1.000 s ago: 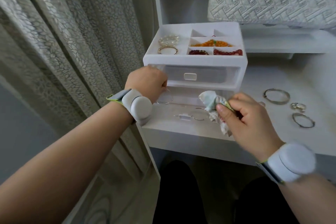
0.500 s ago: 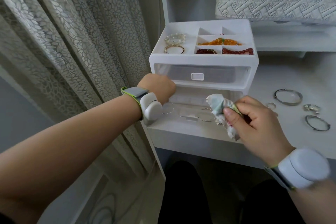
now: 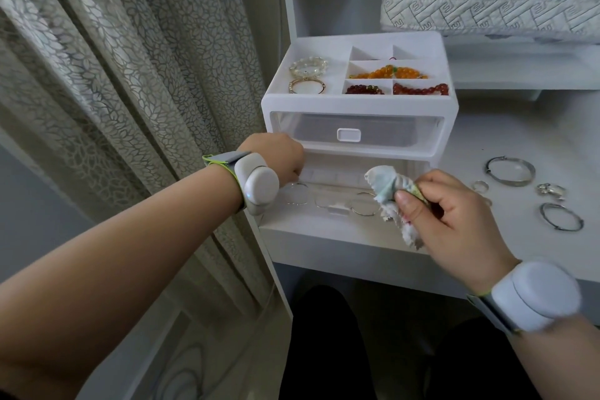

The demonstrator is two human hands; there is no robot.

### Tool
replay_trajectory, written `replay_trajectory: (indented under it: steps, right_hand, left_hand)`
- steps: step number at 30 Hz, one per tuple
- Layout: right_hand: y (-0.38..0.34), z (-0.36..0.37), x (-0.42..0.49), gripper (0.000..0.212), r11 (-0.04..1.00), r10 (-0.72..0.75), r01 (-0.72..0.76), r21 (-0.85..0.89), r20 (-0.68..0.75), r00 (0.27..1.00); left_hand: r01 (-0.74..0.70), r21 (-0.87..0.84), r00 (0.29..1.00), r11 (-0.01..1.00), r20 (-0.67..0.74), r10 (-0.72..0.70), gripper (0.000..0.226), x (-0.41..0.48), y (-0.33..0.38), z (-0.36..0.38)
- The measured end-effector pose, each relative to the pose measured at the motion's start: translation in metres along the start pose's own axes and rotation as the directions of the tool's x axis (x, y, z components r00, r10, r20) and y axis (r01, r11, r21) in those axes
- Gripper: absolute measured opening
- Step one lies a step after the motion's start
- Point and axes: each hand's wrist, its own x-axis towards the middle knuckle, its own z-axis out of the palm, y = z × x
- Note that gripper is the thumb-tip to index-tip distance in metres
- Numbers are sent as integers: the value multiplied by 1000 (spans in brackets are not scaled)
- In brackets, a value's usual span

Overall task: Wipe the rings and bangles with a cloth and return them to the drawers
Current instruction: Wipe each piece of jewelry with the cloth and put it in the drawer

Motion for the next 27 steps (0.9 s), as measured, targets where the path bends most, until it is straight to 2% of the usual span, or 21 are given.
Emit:
replay_trajectory:
  steps: [3, 6, 9, 12, 14, 17, 21, 27]
  right_hand:
    - [1, 0, -1, 31, 1000, -8, 8, 2, -1, 1000]
    - [3, -1, -2, 37, 999, 12, -10, 39, -43, 999]
    - [4, -6, -3, 25, 991, 91, -75, 108, -152, 984]
    - [5, -12, -4, 10, 970, 154, -102, 222, -230, 961]
    - [7, -16, -8, 20, 959, 174, -109, 260, -239, 955]
    - [10, -20, -17, 26, 976, 166, -127, 180, -225, 960]
    - [14, -18, -27, 15, 950, 237, -193, 244, -165, 957]
    - [18, -19, -37, 22, 970, 236, -242, -35, -125, 964]
  left_hand:
    - [6, -85, 999, 996, -53, -11, 20, -9, -1, -3]
    - [-10, -266, 974, 964, -219, -51, 24, -24, 6, 1]
    - [-136, -423, 873, 896, -478, -93, 31, -39, 22, 16]
    - [-222, -465, 748, 857, -645, -156, 40, -49, 34, 33]
    - [-214, -484, 714, 848, -670, -202, 42, -52, 42, 43]
    - [-179, -511, 682, 841, -681, -269, 39, -52, 55, 56]
    - [-138, -536, 642, 833, -689, -336, 26, -49, 66, 65]
    - [-139, -576, 617, 805, -686, -385, 16, -44, 73, 68]
